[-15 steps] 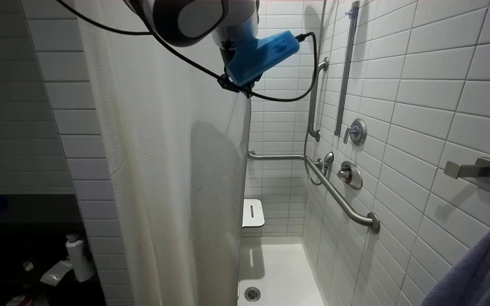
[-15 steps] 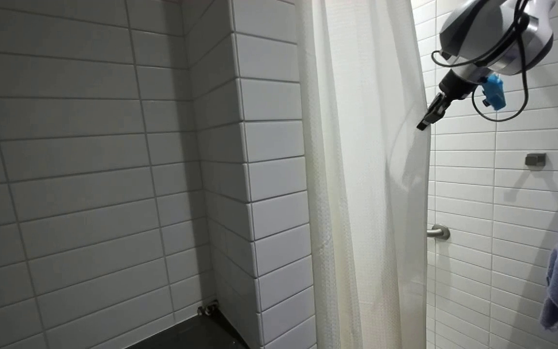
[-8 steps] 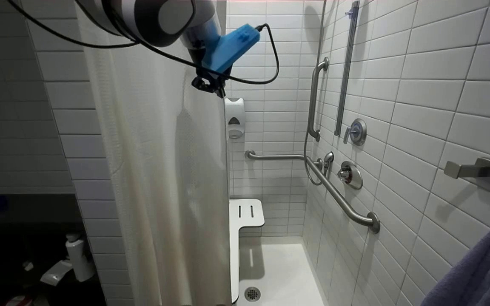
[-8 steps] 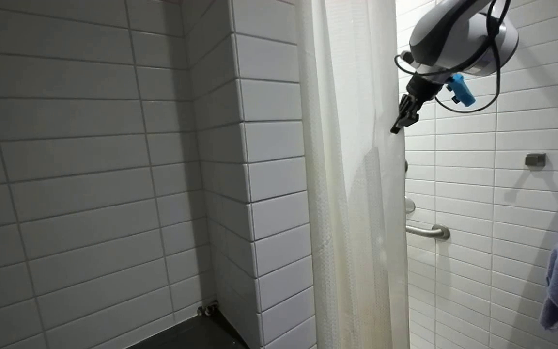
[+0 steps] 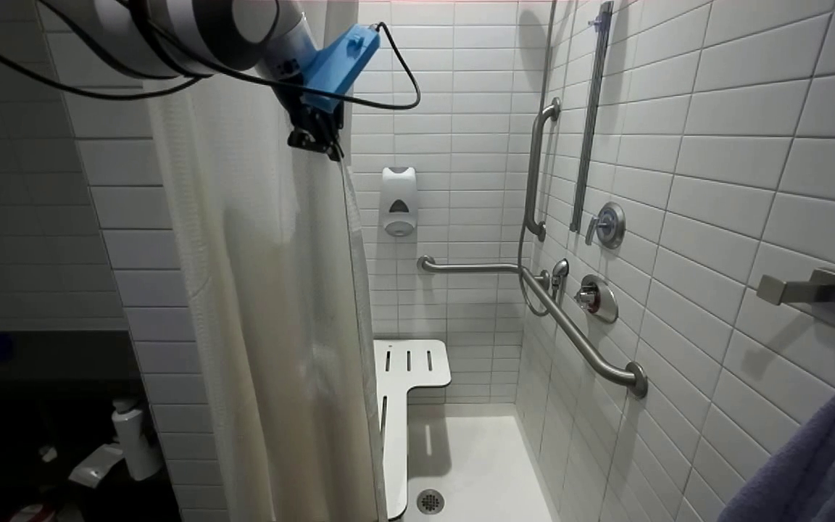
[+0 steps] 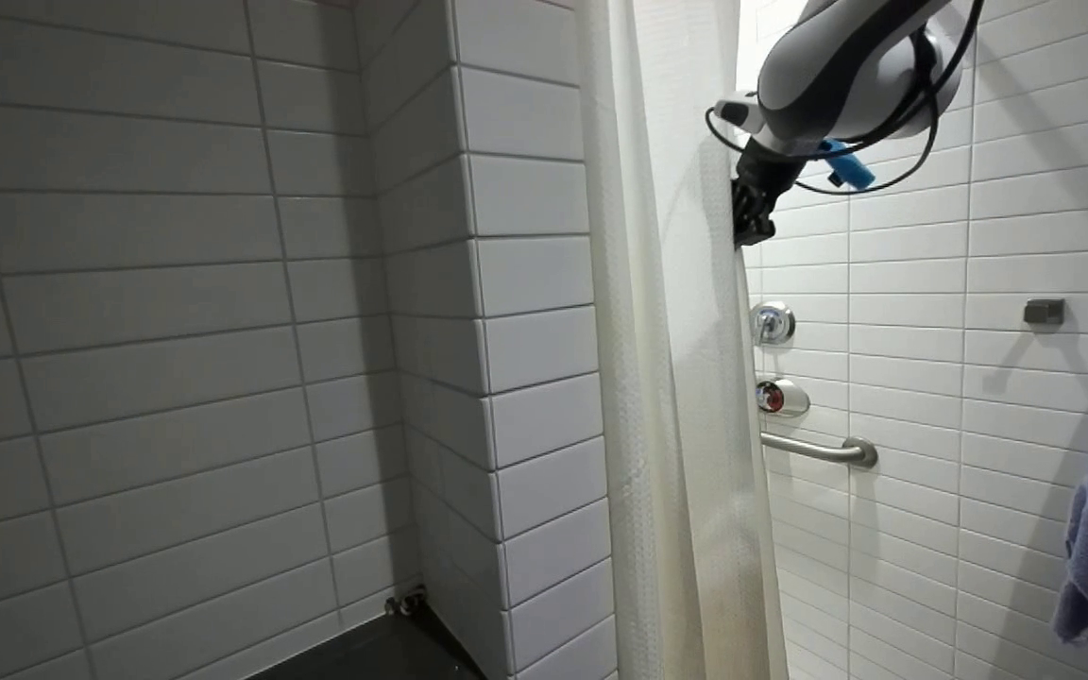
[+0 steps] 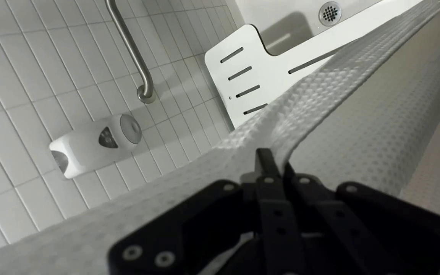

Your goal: Pull the shower curtain closed

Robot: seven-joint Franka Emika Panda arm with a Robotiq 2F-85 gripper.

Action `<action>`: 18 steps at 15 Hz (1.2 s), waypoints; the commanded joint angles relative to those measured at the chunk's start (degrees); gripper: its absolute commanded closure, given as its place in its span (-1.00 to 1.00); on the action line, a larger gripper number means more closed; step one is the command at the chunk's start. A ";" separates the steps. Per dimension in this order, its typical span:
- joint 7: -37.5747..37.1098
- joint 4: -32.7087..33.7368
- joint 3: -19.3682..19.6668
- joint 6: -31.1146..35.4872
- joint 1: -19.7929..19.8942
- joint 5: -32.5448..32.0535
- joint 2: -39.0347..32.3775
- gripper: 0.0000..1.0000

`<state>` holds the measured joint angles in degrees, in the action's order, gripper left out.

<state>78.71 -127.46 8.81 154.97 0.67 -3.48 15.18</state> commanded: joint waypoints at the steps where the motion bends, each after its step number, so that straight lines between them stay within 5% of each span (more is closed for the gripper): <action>1: 0.04 -0.62 -2.68 -2.09 -0.89 -5.04 0.12 0.99; 11: 4.21 3.47 -8.75 -9.22 -5.40 -12.77 -1.16 0.99; 18: 5.44 3.73 -8.69 -8.91 -5.08 -12.84 -0.96 0.99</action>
<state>84.29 -124.34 -0.02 146.54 -5.06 -15.24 15.09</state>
